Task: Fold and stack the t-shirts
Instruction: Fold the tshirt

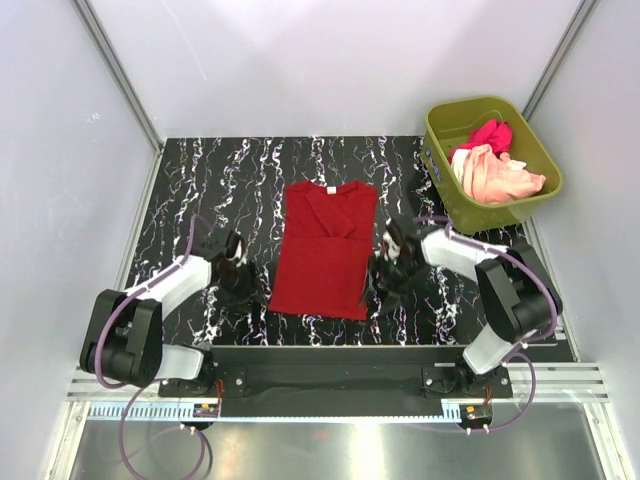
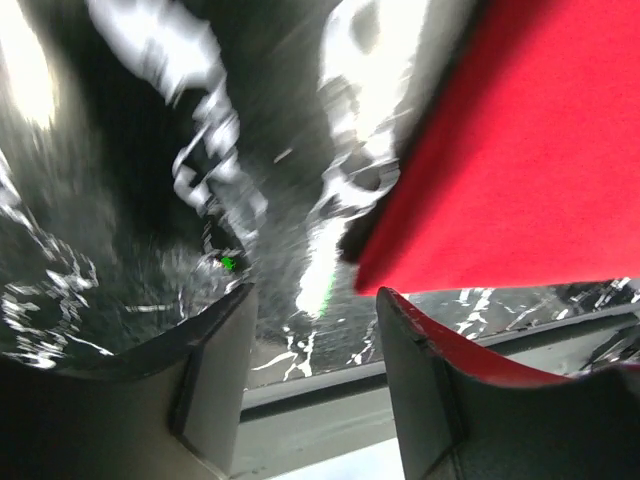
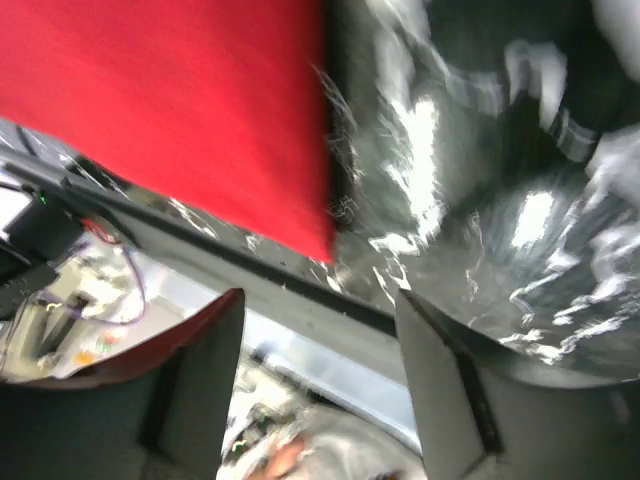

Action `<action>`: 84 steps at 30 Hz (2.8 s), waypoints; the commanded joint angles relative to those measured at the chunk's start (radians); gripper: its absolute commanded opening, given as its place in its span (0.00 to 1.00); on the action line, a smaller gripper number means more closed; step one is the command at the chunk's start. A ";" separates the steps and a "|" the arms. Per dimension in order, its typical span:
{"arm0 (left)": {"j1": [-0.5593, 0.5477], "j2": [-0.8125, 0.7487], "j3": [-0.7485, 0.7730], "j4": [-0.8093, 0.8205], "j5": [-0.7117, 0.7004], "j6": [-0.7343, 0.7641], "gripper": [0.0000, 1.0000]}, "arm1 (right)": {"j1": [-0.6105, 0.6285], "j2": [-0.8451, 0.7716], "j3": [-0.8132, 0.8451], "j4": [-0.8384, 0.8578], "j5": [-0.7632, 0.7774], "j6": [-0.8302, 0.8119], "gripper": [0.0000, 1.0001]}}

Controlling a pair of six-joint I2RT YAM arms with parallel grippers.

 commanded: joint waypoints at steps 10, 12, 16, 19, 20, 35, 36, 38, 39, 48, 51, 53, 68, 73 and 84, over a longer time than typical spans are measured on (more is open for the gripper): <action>0.001 -0.030 -0.138 0.155 0.047 -0.263 0.56 | 0.011 -0.173 -0.446 0.637 -0.125 0.555 0.60; 0.001 -0.033 -0.158 0.159 0.037 -0.315 0.54 | 0.014 -0.203 -0.471 0.636 -0.078 0.584 0.59; 0.000 -0.048 -0.196 0.177 0.004 -0.373 0.53 | 0.015 -0.246 -0.546 0.732 -0.018 0.687 0.54; -0.003 -0.039 -0.213 0.178 -0.002 -0.399 0.50 | 0.015 -0.269 -0.580 0.752 0.008 0.722 0.48; -0.005 -0.038 -0.219 0.178 -0.005 -0.407 0.49 | 0.017 -0.278 -0.586 0.751 0.023 0.724 0.47; -0.006 -0.002 -0.241 0.205 -0.046 -0.447 0.33 | 0.032 -0.322 -0.573 0.641 0.105 0.739 0.50; -0.006 0.005 -0.238 0.205 -0.040 -0.445 0.31 | 0.041 -0.303 -0.565 0.633 0.103 0.729 0.50; -0.006 0.008 -0.235 0.206 -0.039 -0.438 0.26 | 0.064 -0.283 -0.563 0.643 0.085 0.726 0.50; -0.006 0.007 -0.233 0.206 -0.042 -0.435 0.24 | 0.072 -0.258 -0.562 0.643 0.074 0.726 0.51; -0.006 -0.018 -0.241 0.195 -0.037 -0.416 0.04 | 0.103 -0.238 -0.572 0.666 0.134 0.761 0.57; -0.006 -0.024 -0.244 0.194 -0.029 -0.418 0.00 | 0.103 -0.201 -0.571 0.697 0.148 0.776 0.55; -0.006 -0.028 -0.242 0.195 -0.028 -0.418 0.00 | 0.104 -0.183 -0.577 0.740 0.163 0.787 0.54; -0.058 -0.162 -0.221 0.071 -0.109 -0.425 0.00 | 0.109 -0.262 -0.580 0.582 0.197 0.704 0.00; -0.227 -0.264 -0.226 -0.015 -0.150 -0.564 0.00 | 0.170 -0.318 -0.525 0.432 0.157 0.638 0.00; -0.790 -0.603 -0.250 -0.278 -0.325 -1.045 0.00 | 0.392 -0.659 -0.686 0.278 0.129 0.750 0.00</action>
